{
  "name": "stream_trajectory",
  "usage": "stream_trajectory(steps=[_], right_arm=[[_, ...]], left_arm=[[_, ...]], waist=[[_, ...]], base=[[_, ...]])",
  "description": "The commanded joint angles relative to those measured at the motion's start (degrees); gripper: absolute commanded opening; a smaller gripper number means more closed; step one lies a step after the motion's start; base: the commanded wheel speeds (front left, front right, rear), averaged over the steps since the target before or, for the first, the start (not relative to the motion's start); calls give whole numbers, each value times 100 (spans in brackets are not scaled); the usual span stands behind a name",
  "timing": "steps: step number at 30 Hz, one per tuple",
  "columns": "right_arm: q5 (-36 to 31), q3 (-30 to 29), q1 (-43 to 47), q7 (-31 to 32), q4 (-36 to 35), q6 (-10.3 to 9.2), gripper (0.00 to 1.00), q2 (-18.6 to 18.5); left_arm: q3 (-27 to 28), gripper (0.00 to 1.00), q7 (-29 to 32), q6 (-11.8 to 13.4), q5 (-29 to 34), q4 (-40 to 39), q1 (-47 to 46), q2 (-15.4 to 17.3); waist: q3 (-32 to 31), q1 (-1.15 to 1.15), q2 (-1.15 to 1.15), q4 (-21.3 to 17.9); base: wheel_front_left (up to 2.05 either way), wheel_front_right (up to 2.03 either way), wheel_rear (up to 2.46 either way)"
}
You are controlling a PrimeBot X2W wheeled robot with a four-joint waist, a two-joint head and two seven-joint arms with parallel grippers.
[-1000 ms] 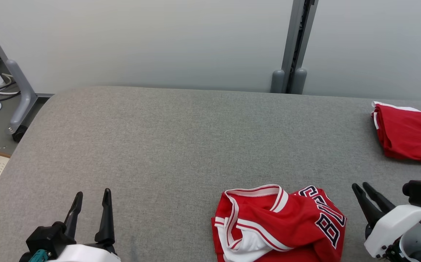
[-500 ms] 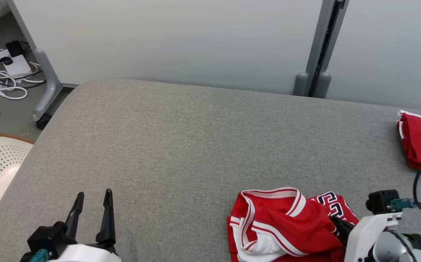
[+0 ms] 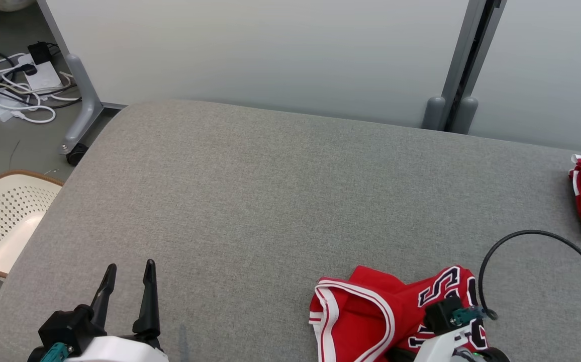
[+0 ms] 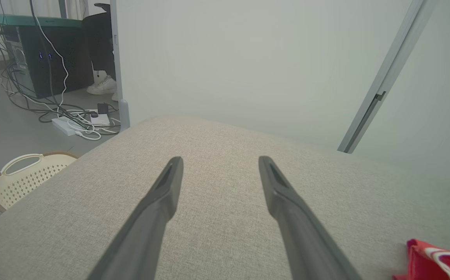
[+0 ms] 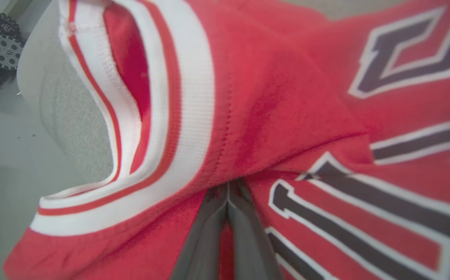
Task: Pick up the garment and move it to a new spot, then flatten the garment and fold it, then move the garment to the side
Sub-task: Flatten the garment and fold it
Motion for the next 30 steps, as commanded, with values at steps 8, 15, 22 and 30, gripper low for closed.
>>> stream_trajectory(steps=[8,15,22,30], right_arm=[[240,739,-205,-354,-80,4,0,-127],[592,1248,-356,-680,-288,4,0,-254],[1049,1553,-568,-1086,-427,4,0,-558],[1023,999,-607,-1328,-653,4,27,-1016]], left_arm=[[17,100,-24,47,-39,13,-75,31],[8,100,-37,60,-52,9,-70,24],[7,100,-49,60,-68,1,-75,37],[18,100,-52,82,-86,-7,-41,52]], waist=[[-29,0,0,8],[-34,0,0,-102],[1,0,0,-287],[-12,0,0,-485]], base=[[0,0,0],[0,0,0],[0,0,0],[0,0,0]])
